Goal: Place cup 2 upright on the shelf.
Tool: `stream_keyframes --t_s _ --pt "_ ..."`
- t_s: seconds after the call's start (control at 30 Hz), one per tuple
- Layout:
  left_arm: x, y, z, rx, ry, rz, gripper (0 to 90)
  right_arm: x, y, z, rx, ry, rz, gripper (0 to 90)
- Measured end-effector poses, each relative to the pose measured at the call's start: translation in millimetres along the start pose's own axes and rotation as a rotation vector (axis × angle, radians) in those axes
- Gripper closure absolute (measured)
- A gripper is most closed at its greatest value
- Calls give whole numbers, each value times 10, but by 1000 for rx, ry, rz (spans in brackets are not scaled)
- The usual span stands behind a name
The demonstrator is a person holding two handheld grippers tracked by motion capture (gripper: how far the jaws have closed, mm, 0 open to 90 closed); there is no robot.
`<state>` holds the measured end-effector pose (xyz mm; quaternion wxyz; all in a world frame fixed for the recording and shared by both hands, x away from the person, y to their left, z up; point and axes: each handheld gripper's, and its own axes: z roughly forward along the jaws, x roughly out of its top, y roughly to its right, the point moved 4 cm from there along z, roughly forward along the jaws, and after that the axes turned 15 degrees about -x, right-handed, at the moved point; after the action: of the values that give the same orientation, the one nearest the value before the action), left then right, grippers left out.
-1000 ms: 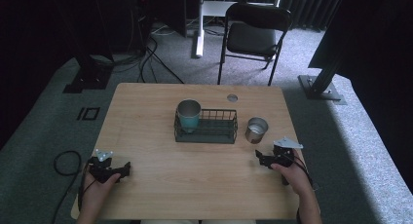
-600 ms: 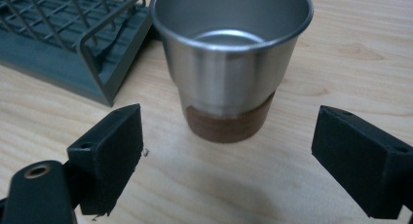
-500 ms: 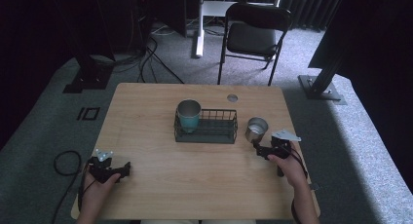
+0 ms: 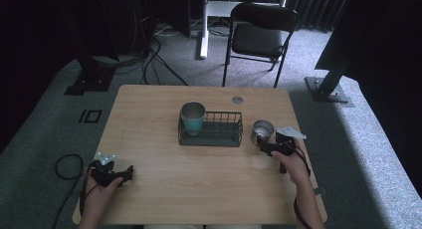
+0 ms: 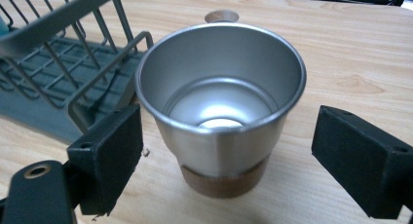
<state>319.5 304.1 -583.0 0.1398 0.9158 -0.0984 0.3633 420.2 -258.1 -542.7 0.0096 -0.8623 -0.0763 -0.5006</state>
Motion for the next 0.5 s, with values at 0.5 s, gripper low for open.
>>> stream_keyframes --t_s 0.5 --pt "0 0 0 0 0 0 27 83 -50 110 8 19 -3 113"
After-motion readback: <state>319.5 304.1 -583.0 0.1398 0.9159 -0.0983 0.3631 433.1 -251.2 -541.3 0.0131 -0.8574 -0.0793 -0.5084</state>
